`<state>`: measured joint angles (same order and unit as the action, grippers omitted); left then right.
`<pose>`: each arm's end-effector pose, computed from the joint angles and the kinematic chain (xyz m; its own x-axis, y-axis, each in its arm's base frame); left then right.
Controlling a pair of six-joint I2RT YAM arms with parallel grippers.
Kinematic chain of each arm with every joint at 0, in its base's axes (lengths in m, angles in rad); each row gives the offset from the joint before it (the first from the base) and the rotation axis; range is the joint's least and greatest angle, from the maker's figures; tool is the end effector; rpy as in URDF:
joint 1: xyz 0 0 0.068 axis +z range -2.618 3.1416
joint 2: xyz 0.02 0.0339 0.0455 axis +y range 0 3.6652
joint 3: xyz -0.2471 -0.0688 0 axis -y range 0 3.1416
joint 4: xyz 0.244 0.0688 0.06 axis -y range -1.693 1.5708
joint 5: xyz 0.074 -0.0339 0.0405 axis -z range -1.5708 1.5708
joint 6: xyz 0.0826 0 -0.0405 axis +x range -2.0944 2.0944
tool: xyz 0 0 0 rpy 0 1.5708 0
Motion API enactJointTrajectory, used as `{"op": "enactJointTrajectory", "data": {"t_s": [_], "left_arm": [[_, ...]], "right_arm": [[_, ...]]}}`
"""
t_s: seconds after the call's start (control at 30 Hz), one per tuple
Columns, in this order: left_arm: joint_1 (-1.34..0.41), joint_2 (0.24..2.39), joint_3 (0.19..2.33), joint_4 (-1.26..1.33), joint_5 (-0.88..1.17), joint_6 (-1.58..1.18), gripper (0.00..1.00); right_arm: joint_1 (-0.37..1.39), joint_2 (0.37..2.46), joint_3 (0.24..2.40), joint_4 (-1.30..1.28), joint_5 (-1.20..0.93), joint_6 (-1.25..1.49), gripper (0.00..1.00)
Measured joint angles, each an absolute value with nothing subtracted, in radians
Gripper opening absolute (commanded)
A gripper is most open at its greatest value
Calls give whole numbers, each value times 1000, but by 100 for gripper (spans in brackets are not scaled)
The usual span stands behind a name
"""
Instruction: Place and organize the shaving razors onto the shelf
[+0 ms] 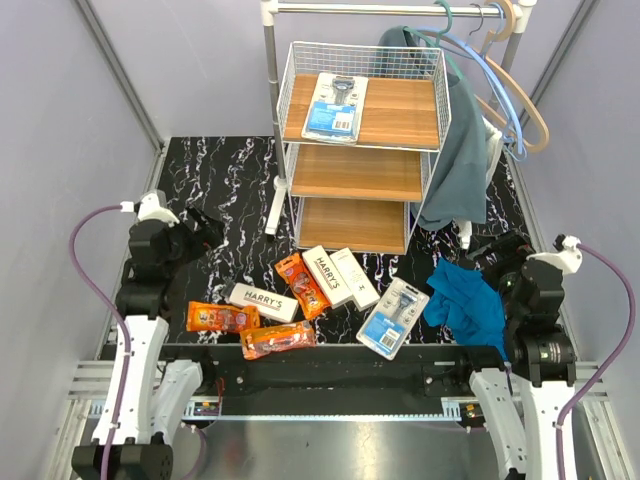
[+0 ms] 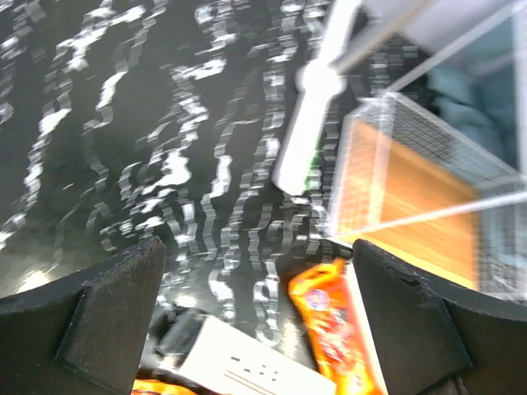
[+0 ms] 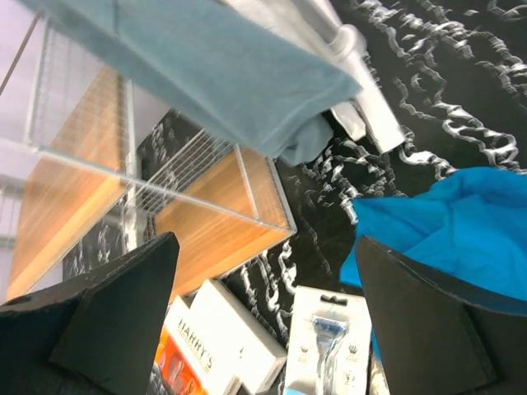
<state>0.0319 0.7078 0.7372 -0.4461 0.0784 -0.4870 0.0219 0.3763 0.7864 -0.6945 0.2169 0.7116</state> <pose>0.2174 0.0005 0.2780 -0.3761 -0.4788 -0.7933 -0.1542 0.8766 -0.4559 0.1388 -0.0147 0.3132 -0.0915 0.6359 -0.7663 0.3234 0.7468 0.5811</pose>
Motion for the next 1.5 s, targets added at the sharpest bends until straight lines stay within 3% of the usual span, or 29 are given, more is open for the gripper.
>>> {"op": "enactJointTrajectory", "data": {"t_s": [0.33, 0.7, 0.87, 1.03, 1.17, 1.37, 1.5], "left_arm": [[41, 812, 861, -523, 515, -471, 99], [20, 755, 685, -543, 712, -474, 99], [-264, 708, 636, -559, 586, -521, 99], [-795, 736, 636, -543, 229, -654, 99], [-1188, 956, 747, -556, -53, -730, 99], [-1370, 1436, 1088, -537, -256, -727, 99], [-1390, 1601, 1222, -516, -296, -691, 99]], "right_arm": [[24, 456, 852, -809, -47, 662, 100], [24, 359, 614, -839, -347, 699, 100], [24, 277, 549, -898, -370, 742, 100], [24, 236, 532, -922, -360, 780, 100], [24, 305, 535, -903, -350, 783, 100], [24, 411, 567, -866, -340, 776, 100], [24, 408, 608, -851, -334, 762, 100]]}}
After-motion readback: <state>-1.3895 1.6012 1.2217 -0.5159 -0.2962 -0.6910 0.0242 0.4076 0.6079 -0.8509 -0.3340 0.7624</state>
